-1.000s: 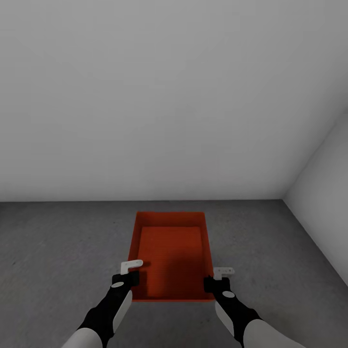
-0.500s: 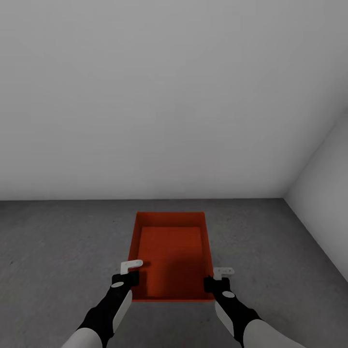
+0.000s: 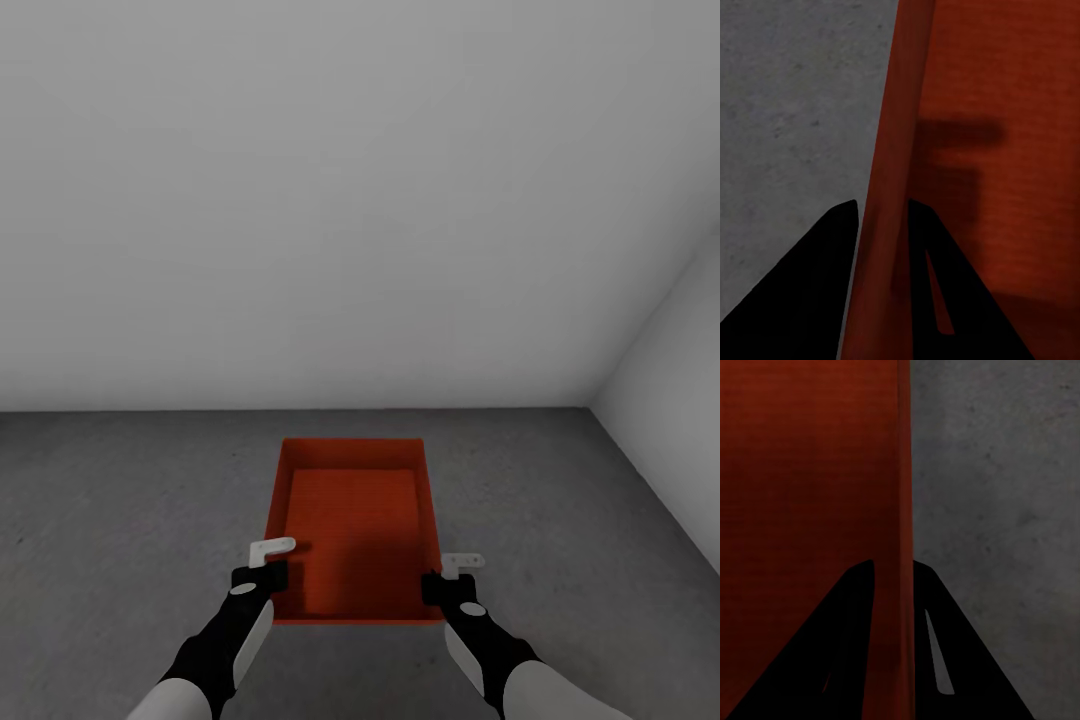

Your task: Move the two storage containers from the living room to the garage. In the garage, place one container on the floor and stack the other container on top of it (either order is fine).

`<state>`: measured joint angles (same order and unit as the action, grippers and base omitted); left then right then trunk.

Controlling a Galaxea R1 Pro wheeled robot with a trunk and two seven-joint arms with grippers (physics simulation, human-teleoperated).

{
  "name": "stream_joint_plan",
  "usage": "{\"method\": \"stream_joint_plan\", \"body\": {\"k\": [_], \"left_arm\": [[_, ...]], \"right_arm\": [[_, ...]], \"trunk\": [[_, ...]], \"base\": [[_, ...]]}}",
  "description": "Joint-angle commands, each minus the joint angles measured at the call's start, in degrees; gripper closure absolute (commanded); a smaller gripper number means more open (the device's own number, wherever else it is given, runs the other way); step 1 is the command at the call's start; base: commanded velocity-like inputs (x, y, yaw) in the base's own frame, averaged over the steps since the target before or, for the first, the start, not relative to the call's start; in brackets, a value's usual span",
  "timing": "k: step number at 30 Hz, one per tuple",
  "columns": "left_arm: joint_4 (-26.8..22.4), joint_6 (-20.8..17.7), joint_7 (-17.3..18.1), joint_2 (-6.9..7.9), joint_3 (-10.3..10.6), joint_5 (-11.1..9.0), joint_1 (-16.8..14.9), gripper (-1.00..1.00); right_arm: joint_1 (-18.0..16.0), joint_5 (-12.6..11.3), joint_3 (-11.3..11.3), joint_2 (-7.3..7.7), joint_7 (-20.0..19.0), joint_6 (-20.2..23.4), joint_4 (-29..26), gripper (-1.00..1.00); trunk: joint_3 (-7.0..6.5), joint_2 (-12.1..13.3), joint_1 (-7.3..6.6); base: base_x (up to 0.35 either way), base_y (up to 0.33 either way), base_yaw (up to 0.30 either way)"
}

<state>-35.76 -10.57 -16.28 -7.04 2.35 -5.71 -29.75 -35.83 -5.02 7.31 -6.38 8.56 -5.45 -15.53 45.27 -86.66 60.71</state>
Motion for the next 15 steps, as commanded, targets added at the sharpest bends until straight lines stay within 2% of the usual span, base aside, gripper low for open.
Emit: {"method": "stream_joint_plan", "body": {"k": [1,15], "left_arm": [[-0.3,-0.4,-0.8,0.09,-0.1,0.8,0.0,1.0],[-0.3,-0.4,-0.8,0.08,-0.1,0.8,0.0,1.0]], "right_arm": [[0.0,-0.7,-0.2,0.32,2.6,-0.3,0.1,1.0],[0.0,-0.6,-0.2,0.34,2.6,-0.2,0.1,1.0]], "trunk": [[0.22,-0.4,0.22],[3.56,-6.1,3.3]], "base": [[0.0,0.0,0.0],[0.0,0.0,0.0]]}}
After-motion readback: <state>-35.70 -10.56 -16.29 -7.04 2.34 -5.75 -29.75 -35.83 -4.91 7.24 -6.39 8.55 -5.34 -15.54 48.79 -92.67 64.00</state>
